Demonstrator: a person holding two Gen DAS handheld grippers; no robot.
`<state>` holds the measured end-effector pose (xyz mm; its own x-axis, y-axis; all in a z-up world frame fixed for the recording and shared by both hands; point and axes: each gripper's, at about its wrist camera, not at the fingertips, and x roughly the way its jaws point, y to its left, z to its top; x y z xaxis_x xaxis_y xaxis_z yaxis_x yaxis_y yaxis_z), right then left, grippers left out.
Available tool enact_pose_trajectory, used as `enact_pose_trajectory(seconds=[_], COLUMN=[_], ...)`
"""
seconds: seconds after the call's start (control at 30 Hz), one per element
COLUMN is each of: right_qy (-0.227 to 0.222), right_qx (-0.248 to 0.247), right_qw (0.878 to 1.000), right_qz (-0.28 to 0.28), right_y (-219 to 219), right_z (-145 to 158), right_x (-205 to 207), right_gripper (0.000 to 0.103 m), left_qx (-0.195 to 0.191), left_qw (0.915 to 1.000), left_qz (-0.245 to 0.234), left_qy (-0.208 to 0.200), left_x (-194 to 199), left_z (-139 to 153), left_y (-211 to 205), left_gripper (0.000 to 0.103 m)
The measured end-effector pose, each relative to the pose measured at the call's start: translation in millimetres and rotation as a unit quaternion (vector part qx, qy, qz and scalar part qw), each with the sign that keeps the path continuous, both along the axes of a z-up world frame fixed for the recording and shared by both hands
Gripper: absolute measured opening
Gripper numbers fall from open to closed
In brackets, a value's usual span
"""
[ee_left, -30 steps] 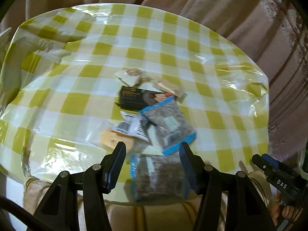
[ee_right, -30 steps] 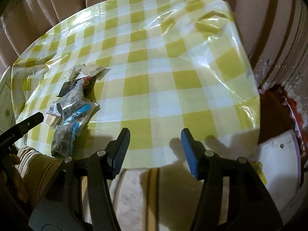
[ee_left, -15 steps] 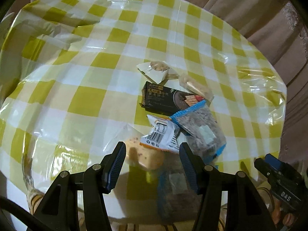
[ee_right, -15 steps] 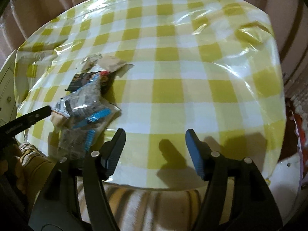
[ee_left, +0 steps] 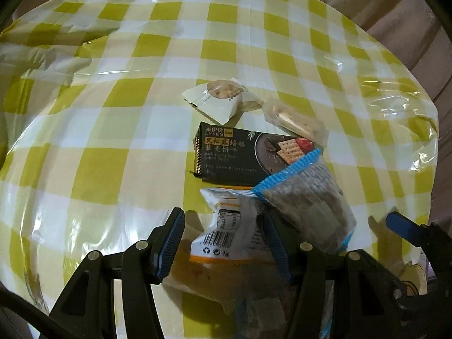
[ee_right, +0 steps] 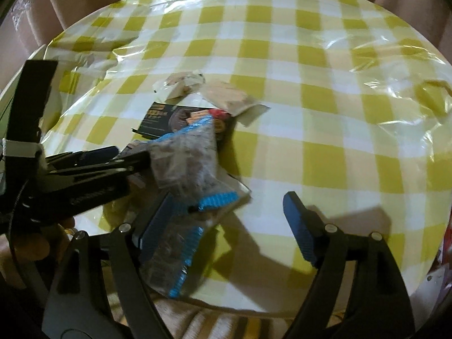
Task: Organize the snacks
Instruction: 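Grasp the blue-edged clear packet with the right gripper while the left grasps a white packet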
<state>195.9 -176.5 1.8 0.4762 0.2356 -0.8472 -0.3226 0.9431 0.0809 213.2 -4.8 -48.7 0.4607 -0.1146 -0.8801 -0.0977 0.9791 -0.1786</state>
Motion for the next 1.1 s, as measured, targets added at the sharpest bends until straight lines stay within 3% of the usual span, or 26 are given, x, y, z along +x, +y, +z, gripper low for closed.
enact_pose_trajectory(seconds=[0.07, 0.23, 0.67, 0.87, 1.1], right_qy=[0.001, 0.005, 0.03, 0.046, 0.037], right_qx=[-0.004, -0.013, -0.038, -0.034, -0.012], right_qw=[1.0, 1.0, 0.998, 0.998, 0.999], right_qz=[0.005, 0.016, 0.037, 0.038, 0.029], right_y=[7, 21, 50, 53, 44], right_z=[-2, -8, -31, -39, -31], right_x=[4, 13, 36, 44, 41], right_gripper=[0.082, 0.082, 0.086, 0.064, 0.056], left_qx=[-0.005, -0.026, -0.067, -0.067, -0.058], left_qw=[1.0, 0.9996, 0.992, 0.992, 0.9922], left_qz=[-0.003, 0.009, 0.094, 0.094, 0.091], left_qy=[-0.002, -0.01, -0.051, -0.051, -0.063], left_x=[3, 1, -13, -13, -17], left_z=[-2, -3, 6, 6, 12], left_y=[1, 10, 47, 45, 41], left_gripper=[0.048, 0.046, 0.043, 0.043, 0.042])
